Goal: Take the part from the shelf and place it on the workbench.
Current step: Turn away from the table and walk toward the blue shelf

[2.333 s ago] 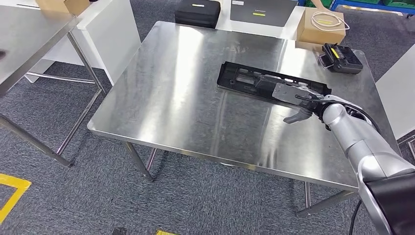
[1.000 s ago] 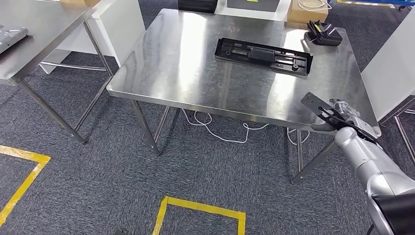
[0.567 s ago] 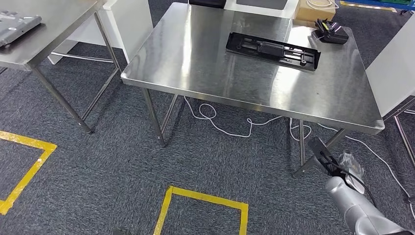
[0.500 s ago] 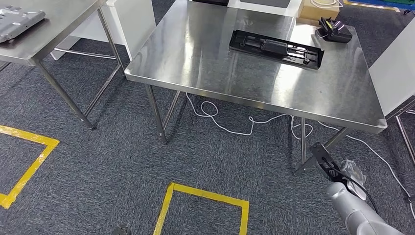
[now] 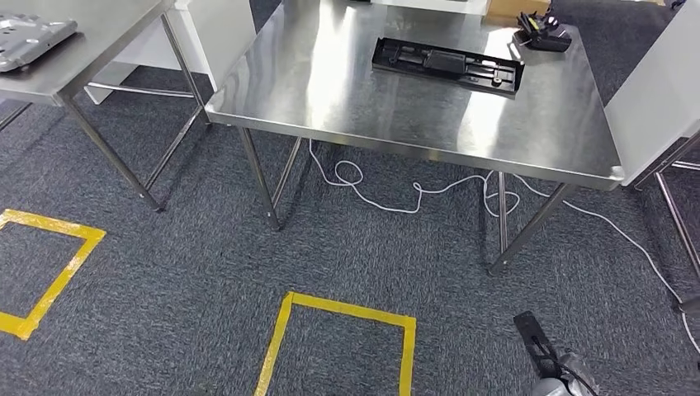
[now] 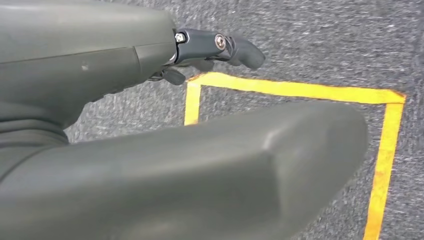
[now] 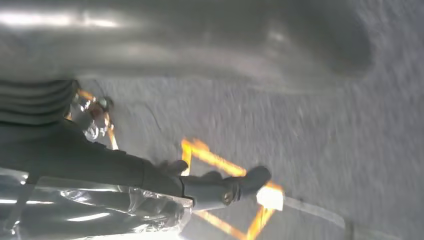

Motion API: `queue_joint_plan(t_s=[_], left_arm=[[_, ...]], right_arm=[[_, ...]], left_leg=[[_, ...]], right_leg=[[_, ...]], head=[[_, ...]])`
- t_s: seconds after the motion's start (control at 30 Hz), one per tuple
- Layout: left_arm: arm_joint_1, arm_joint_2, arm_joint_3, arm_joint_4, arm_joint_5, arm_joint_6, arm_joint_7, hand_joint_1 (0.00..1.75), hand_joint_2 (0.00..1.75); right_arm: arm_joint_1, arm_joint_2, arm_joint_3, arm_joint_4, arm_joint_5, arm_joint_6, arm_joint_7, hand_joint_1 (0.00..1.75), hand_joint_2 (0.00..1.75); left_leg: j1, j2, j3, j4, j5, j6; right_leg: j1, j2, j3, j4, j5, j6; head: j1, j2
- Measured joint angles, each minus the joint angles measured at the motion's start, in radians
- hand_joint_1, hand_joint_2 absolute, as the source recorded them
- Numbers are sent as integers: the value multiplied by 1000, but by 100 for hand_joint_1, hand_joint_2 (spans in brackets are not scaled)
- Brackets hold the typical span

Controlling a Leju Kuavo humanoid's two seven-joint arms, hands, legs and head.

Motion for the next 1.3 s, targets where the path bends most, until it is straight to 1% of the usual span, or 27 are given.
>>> queue_joint_plan(t_s=[0.03,0.07,0.13,0.17,0.23,0.3,0.33,0.4,0.47,0.5,0.53,0.6,0.63,0.67,0.73,0.77,0.8,0.87,0.93,1.0,1.07,1.1,1.13,1.17,1.2,1.27,1.3], left_arm=[[1,0,0,0,0,-2,-1,0,0],[1,0,0,0,0,-3,-1,0,0],[2,1,0,0,0,-4,-2,0,0],[2,1,0,0,0,-4,-2,0,0],[1,2,0,0,-1,-5,-4,0,0],[-2,2,0,0,-2,-10,-9,0,0],[-3,3,0,0,-4,-13,-12,0,0],[-3,4,-1,0,-8,-18,-16,0,0],[-3,4,-1,0,-11,-21,-18,0,0],[-3,5,0,0,-12,-22,-19,0,0],[-3,6,0,0,-13,-21,-18,0,0],[-3,8,0,0,-16,-18,-15,0,0],[-3,8,0,0,-18,-17,-12,0,0],[-2,8,0,0,-20,-17,-8,0,0],[-3,8,-1,0,-24,-16,-2,0,0],[-3,8,-1,-1,-26,-15,0,0,0],[-4,9,-1,-1,-28,-14,2,0,0],[-7,10,-1,-1,-31,-12,7,0,0],[-10,11,-1,-1,-33,-11,11,0,0],[-10,12,-2,-1,-37,-7,15,0,0],[-10,13,-3,-1,-43,-3,23,0,0],[-10,14,-3,-1,-45,-2,27,0,0],[-10,14,-4,-1,-48,-2,31,0,0],[-10,14,-4,-1,-49,-2,34,0,0],[-11,14,-4,-1,-51,-2,36,0,0],[-13,16,-5,-1,-53,-3,42,0,0],[-14,17,-5,-1,-54,-4,46,0,0]], right_arm=[[20,8,-14,1,-6,8,-31,0,175],[38,15,-25,2,-11,15,-57,0,175],[64,28,-40,4,-15,18,-82,0,175],[74,33,-46,5,-16,20,-86,0,175],[91,43,-60,6,-26,36,-97,0,175],[110,54,-80,7,-53,79,-117,0,175],[121,63,-93,8,-74,111,-136,0,175],[151,84,-123,10,-121,172,-187,0,175],[186,109,-159,13,-164,204,-235,0,175],[201,121,-176,15,-180,209,-250,0,175],[215,130,-194,16,-191,210,-259,0,175],[237,141,-224,21,-199,206,-258,0,175],[248,147,-238,23,-199,199,-250,0,175],[260,153,-251,25,-196,191,-240,0,175],[277,169,-267,28,-184,180,-212,0,175],[282,177,-271,29,-177,180,-198,0,175],[285,186,-274,30,-173,183,-186,0,175],[293,202,-281,31,-173,187,-170,0,175],[302,214,-287,34,-173,190,-162,0,175],[308,223,-289,36,-170,196,-158,0,175],[309,233,-289,37,-165,201,-157,0,175],[310,239,-289,38,-164,203,-157,0,175],[311,243,-290,39,-164,203,-158,0,175],[313,247,-291,40,-164,204,-158,0,175],[314,251,-292,40,-165,204,-159,0,175],[313,259,-296,40,-167,206,-161,0,175],[312,263,-298,40,-168,207,-163,0,175]], left_leg=[[2,0,-13,71,-37,-5],[5,0,-19,124,-54,-9],[11,1,3,146,-41,-14],[14,1,36,112,-20,-15],[18,-2,139,-17,6,-15],[17,-6,217,-132,-6,-11],[14,-7,228,-156,-17,-7],[13,-5,223,-171,-11,10],[13,-1,208,-179,10,32],[13,0,197,-181,21,39],[11,2,184,-181,31,43],[7,11,160,-180,48,43],[7,17,151,-180,56,42],[7,23,144,-180,62,39],[5,38,136,-178,72,31],[4,49,135,-178,75,26],[2,59,136,-177,78,20],[2,79,140,-178,83,8],[7,75,136,-170,76,-6],[12,39,107,-100,14,-16],[13,10,59,37,-73,-18],[13,6,43,92,-99,-17],[13,5,44,113,-104,-15],[13,3,67,89,-88,-12],[13,-4,107,30,-61,-6],[13,-45,194,-113,-15,8],[11,-61,219,-158,-6,13]], right_leg=[[1,-3,-12,2,8,-3],[1,-4,-24,5,15,-3],[0,-5,-44,12,26,0],[-2,-5,-55,18,30,4],[-5,-3,-77,33,36,13],[-2,-1,-93,44,44,24],[1,-1,-97,46,49,31],[7,-1,-105,45,61,47],[8,1,-132,85,33,45],[4,3,-156,137,-2,38],[3,4,-183,206,-44,32],[1,7,-211,318,-102,33],[1,8,-196,325,-110,40],[0,6,-157,285,-102,49],[0,-18,-44,129,-75,60],[3,-32,-4,63,-64,59],[6,-41,17,24,-58,52],[13,-31,15,12,-50,32],[6,-13,9,12,-37,11],[0,0,2,11,-21,-9],[5,17,-14,14,-7,-19],[8,27,-22,15,-1,-20],[11,39,-29,17,3,-19],[13,51,-34,19,7,-17],[15,63,-37,21,10,-15],[18,85,-42,24,16,-9],[18,94,-46,25,19,-5]], head=[[-1,0],[-1,0],[-2,0],[-2,0],[-3,0],[-3,0],[-2,0],[-1,0],[2,0],[3,0],[5,0],[8,0],[9,0],[10,0],[11,0],[11,0],[10,0],[6,0],[5,0],[3,0],[2,0],[3,0],[2,0],[3,0],[2,0],[3,0],[3,0]])
